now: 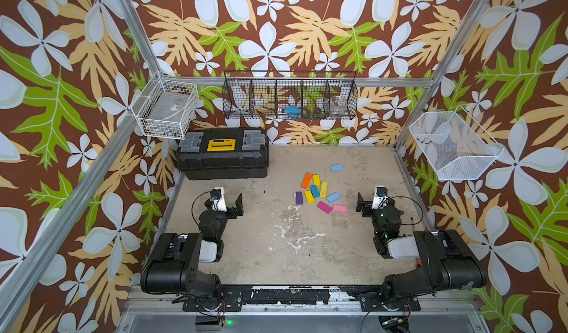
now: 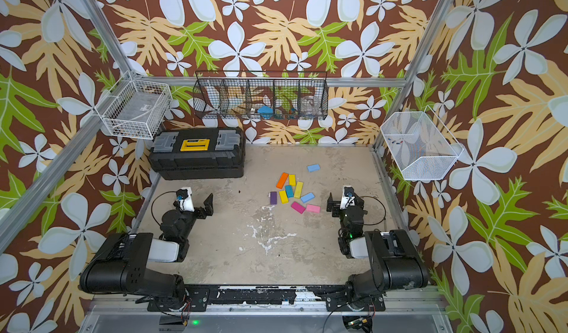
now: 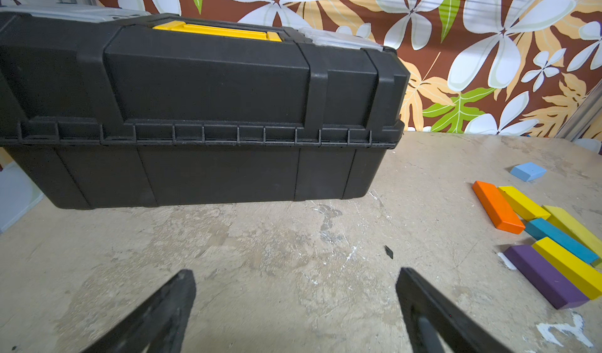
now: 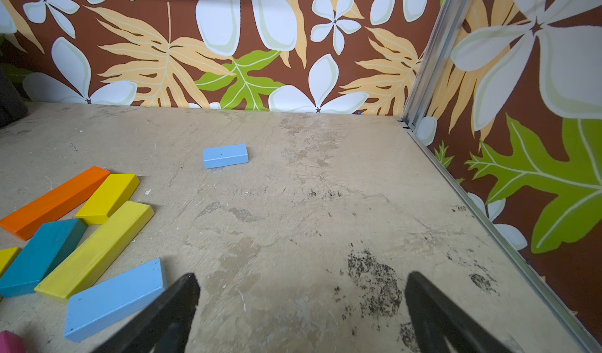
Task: Assemble the letter c with building blocks
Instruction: Adjust the building block at the center of the board.
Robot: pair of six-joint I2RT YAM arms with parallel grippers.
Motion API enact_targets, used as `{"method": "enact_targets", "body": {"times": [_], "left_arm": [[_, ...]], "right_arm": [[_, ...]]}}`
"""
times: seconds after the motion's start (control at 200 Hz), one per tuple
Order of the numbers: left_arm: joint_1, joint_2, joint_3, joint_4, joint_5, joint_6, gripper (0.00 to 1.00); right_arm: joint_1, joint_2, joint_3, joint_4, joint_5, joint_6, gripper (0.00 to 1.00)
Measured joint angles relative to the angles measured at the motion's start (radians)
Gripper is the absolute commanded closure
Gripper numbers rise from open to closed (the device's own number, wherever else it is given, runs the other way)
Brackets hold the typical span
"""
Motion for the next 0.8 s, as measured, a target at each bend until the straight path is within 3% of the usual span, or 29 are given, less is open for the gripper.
{"method": "enact_targets", "body": {"times": [0.27,0.46,0.621,0.801], "left_arm": [[0.0,-0.178,0.07,-0.155,-0.057,-0.023,0.0],[-0.003,-0.248,0.187,-0.414,-0.127,-0.116,0.0],[-0.004,-0.31,0.326,-0.652,-0.134,-0.25,0.0],[-0.005,-0.326,0.479,-0.897,-0.04,-0.375,0.0]], "right_arm": [[0.001,-0.285,0.064,-0.205,0.134,0.095,0.0],[-0.006,-0.334,0.254,-0.6,0.205,0.446,0.0],[-0.016,-0.343,0.354,-0.87,0.076,0.6,0.0],[-0.01,-0.287,0.526,-1.111,-0.156,0.626,0.02]]}}
